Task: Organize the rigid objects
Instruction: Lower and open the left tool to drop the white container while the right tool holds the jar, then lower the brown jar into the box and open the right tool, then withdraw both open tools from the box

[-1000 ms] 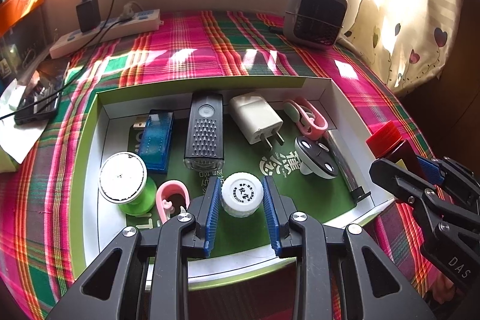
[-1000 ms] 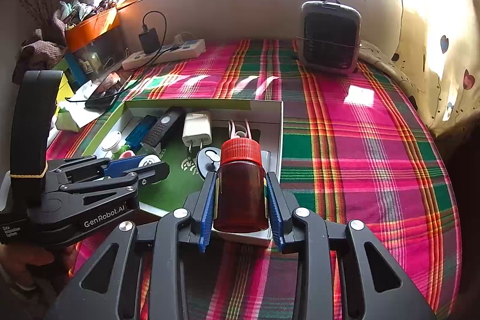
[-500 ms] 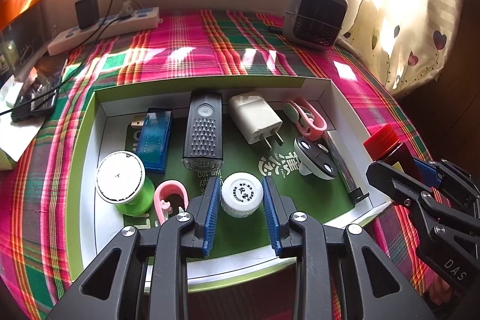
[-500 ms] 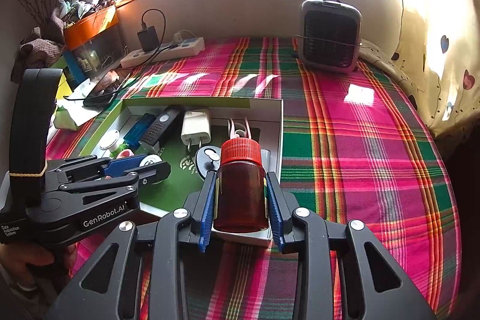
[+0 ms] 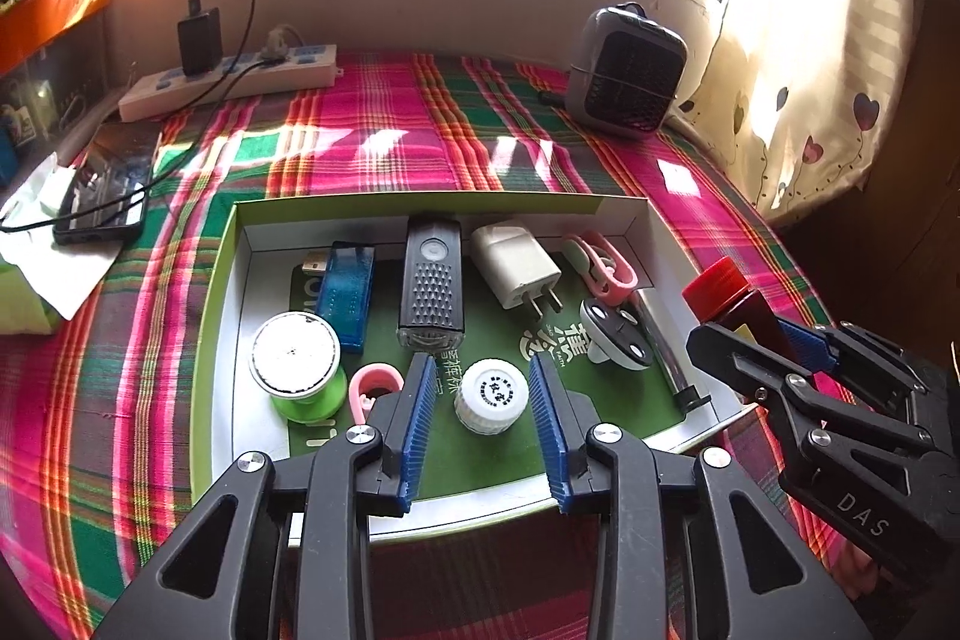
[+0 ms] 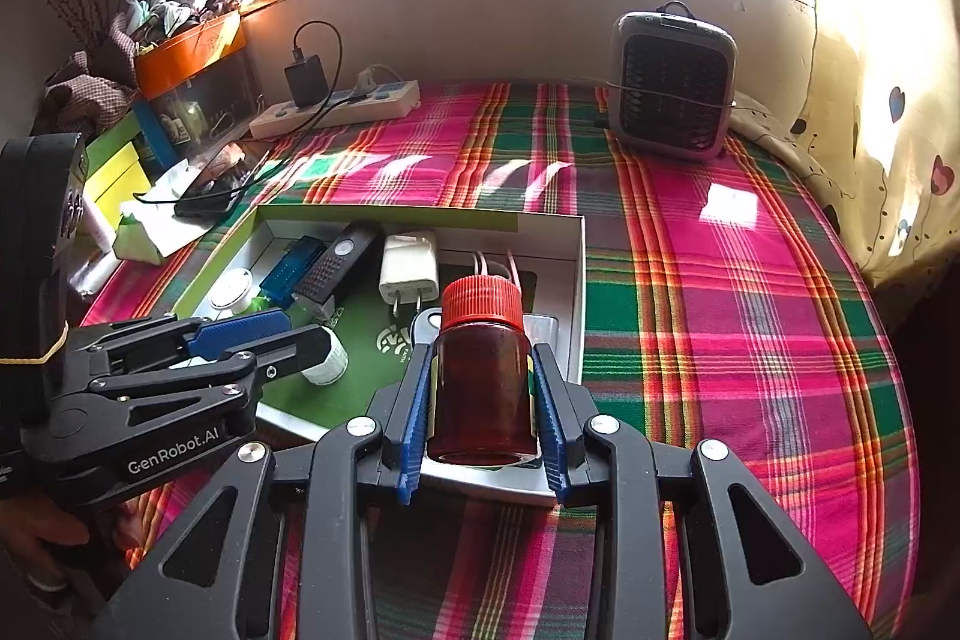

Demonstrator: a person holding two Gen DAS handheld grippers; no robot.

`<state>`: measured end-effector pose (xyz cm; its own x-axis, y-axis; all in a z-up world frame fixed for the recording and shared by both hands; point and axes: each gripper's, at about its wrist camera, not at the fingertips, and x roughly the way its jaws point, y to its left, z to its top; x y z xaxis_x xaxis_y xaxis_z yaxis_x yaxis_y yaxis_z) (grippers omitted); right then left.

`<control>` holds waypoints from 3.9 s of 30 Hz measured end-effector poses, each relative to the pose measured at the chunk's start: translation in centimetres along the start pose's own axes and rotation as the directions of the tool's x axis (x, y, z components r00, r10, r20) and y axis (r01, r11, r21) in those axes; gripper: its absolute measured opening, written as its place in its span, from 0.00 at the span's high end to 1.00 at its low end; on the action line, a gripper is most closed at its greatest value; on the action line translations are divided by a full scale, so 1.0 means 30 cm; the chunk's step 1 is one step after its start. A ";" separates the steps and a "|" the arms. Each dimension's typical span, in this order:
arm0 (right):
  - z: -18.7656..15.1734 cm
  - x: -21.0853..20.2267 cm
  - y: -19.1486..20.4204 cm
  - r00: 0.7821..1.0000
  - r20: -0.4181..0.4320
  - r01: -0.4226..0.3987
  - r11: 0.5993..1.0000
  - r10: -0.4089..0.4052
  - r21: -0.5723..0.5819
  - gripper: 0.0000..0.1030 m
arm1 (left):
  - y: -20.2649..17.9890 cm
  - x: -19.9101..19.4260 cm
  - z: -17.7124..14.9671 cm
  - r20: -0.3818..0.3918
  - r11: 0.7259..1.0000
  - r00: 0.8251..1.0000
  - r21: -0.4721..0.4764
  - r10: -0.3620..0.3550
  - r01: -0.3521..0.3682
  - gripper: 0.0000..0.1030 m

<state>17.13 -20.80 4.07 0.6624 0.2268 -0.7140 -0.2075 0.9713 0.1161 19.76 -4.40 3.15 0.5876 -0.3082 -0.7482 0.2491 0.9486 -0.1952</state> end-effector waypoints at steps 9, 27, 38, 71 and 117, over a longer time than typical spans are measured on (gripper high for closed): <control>0.043 0.048 0.052 0.999 -0.003 -0.037 0.999 0.037 -0.022 0.68 | 0.077 -0.057 -0.019 0.028 0.998 0.999 -0.055 0.034 -0.033 0.69; 0.071 0.163 0.135 0.997 -0.048 -0.066 0.996 0.064 -0.056 0.68 | 0.107 -0.055 -0.039 0.019 0.998 0.999 -0.062 0.030 -0.029 0.69; 0.070 0.195 0.137 0.996 -0.065 -0.058 0.997 0.054 -0.049 0.68 | 0.113 -0.041 -0.045 0.008 0.998 1.000 -0.065 0.019 -0.018 0.69; 0.066 0.196 0.119 0.997 -0.056 -0.053 0.998 0.051 -0.030 0.68 | 0.116 -0.023 -0.051 0.000 0.998 1.000 -0.064 0.013 -0.013 0.69; 0.000 0.025 0.128 1.000 0.001 -0.024 1.000 0.024 -0.019 0.57 | 0.045 -0.146 -0.097 0.039 0.995 0.994 -0.008 0.101 -0.101 0.63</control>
<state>16.83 -16.89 3.99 0.6583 0.2499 -0.7101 -0.2365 0.9642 0.1202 15.28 -1.56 4.30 0.6396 -0.2130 -0.7386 0.1825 0.9754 -0.1233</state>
